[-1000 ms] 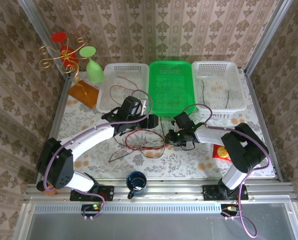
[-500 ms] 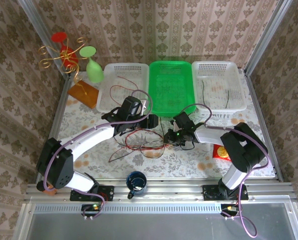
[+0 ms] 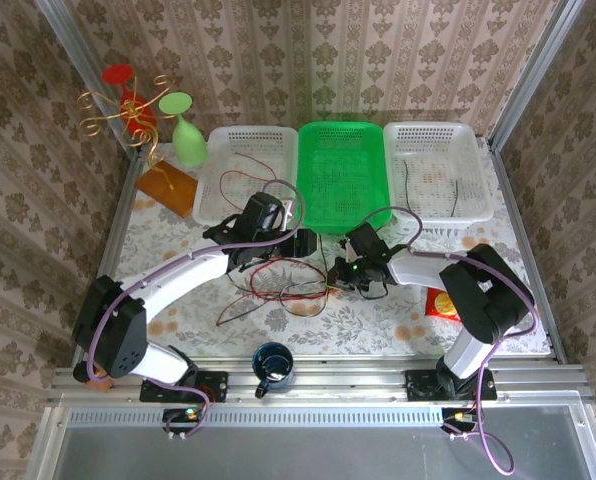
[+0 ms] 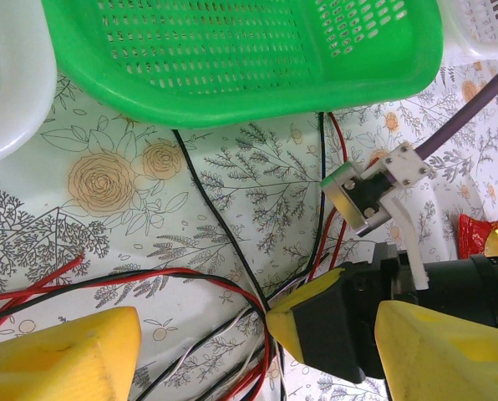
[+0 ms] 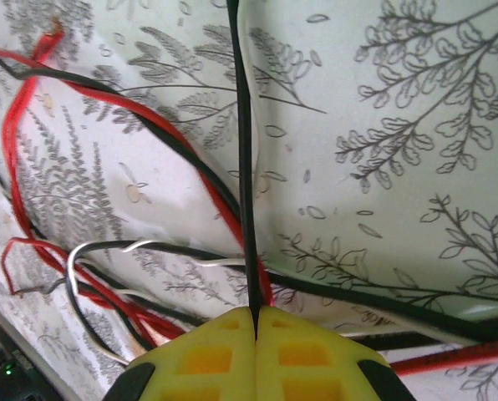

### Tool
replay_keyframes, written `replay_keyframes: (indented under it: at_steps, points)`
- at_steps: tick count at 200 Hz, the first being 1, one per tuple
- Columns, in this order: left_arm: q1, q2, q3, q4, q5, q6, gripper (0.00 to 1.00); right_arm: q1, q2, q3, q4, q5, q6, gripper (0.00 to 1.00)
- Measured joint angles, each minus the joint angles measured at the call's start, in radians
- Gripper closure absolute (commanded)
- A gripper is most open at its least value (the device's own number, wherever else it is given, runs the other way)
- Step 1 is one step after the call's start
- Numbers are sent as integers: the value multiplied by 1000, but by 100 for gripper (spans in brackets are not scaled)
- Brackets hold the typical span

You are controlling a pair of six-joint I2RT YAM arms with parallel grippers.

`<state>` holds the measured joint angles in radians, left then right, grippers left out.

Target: Untangle the cables

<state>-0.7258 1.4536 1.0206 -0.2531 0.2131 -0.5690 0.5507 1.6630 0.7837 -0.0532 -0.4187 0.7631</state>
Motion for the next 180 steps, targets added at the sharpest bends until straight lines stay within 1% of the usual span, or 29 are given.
replay_keyframes:
  at_steps: [26,71,103,123,161,180]
  points:
    - [5,-2,0,1,7,-6,25,0,-76,0,-4,2,0,100]
    - [48,-47,-25,60,81,-61,26,0,-190,-3,3,3,0,100]
    - [79,-86,-40,108,158,-68,30,0,-241,-42,50,2,3,100]
    - [94,-121,-83,136,205,-67,30,0,-275,-63,91,-10,18,100]
    - [101,-195,-199,188,242,-57,31,0,-319,-74,196,-39,50,100]
    - [109,-214,-254,248,273,-57,32,-5,-330,-82,250,-51,60,100]
